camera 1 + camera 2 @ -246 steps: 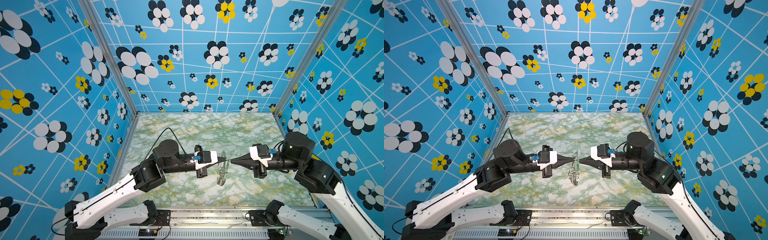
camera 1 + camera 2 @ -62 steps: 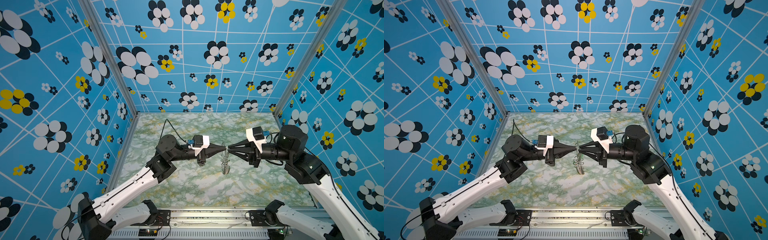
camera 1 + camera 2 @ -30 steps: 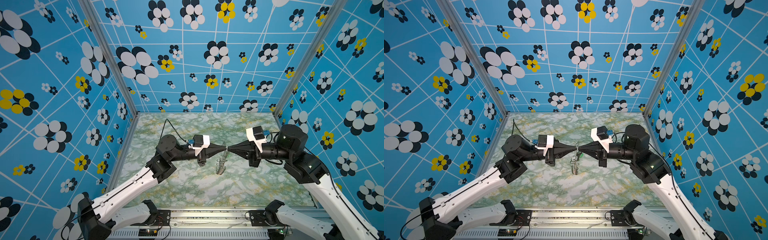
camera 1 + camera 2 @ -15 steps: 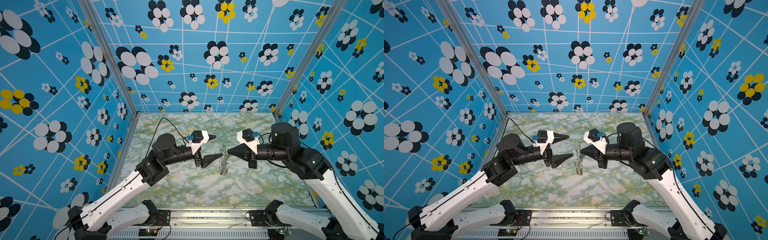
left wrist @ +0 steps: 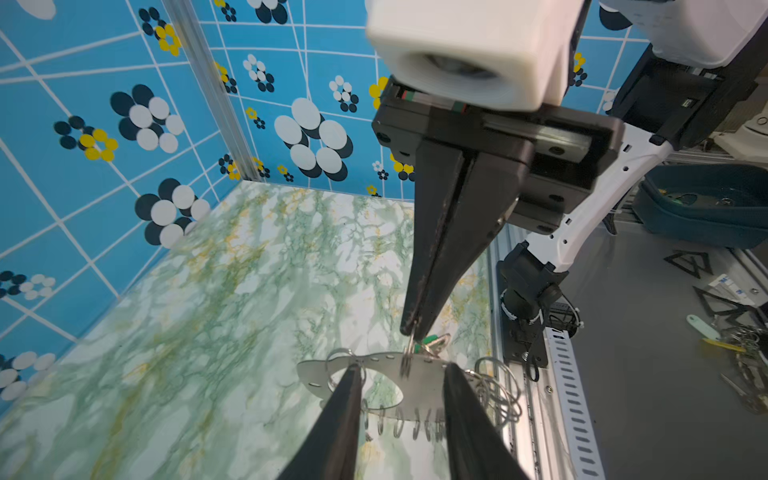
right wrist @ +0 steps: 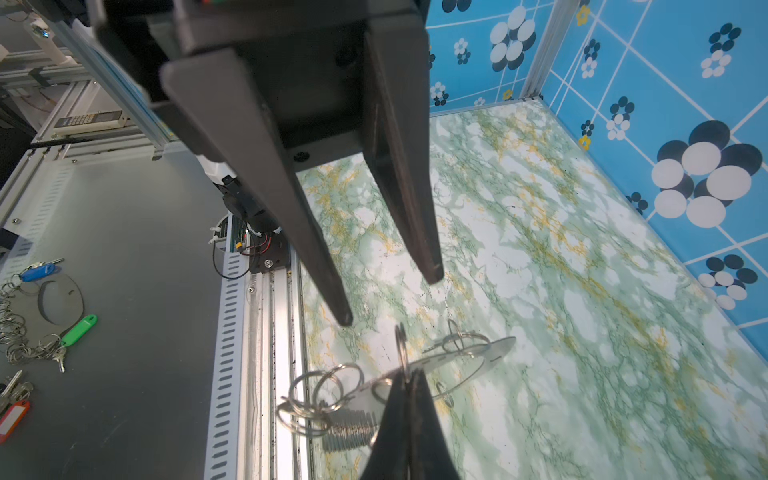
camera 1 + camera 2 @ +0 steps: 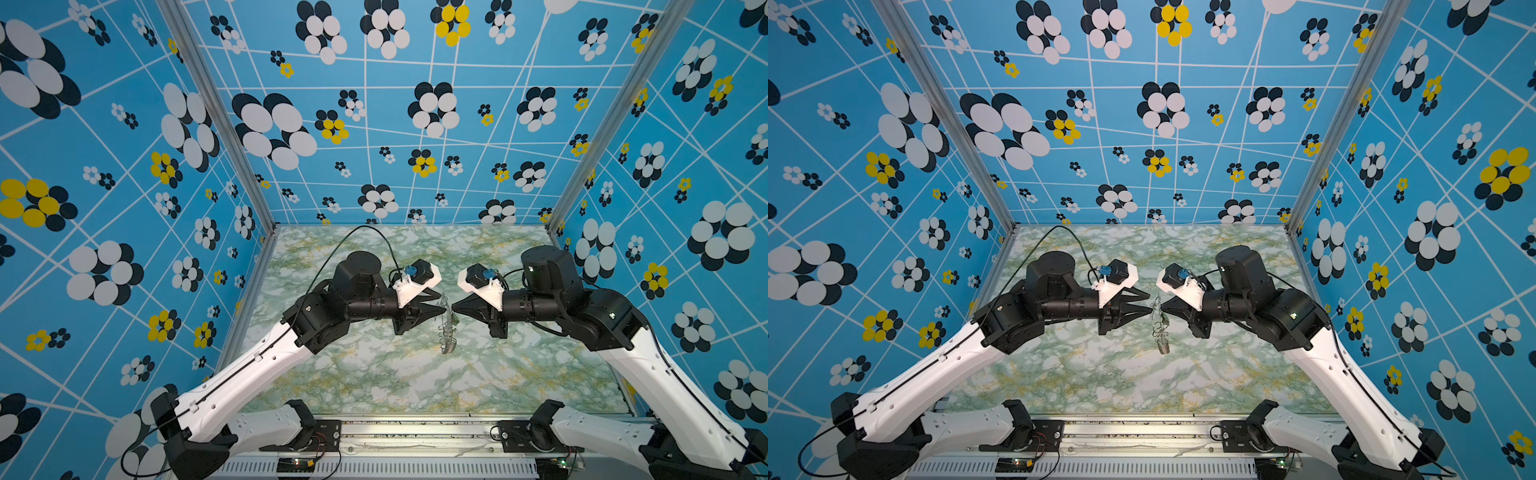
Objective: Put the keys on the keyring
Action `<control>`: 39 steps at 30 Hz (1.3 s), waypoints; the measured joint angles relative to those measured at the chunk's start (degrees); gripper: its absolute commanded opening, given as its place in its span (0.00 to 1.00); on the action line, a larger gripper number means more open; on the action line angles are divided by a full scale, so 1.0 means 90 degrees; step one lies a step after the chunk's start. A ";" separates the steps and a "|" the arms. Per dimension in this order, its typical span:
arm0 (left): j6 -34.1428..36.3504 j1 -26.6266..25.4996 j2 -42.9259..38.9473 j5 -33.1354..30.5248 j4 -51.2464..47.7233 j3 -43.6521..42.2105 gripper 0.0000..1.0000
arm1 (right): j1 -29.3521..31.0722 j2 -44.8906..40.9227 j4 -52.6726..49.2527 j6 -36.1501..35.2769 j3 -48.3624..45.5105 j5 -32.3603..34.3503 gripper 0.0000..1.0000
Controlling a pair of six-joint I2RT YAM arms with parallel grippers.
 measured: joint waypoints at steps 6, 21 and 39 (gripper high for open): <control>0.0107 -0.0010 0.0177 0.0163 -0.0143 0.0172 0.20 | 0.0007 0.0010 0.0000 0.0000 0.0000 0.0000 0.00; 0.0129 -0.0029 0.0277 0.0270 -0.0141 0.0204 0.10 | 0.0007 -0.0022 0.0000 0.0002 0.0000 -0.0002 0.00; 0.0129 -0.0068 0.0306 0.0270 -0.0117 0.0204 0.00 | 0.0005 -0.0075 -0.0007 0.0010 -0.0012 0.0000 0.00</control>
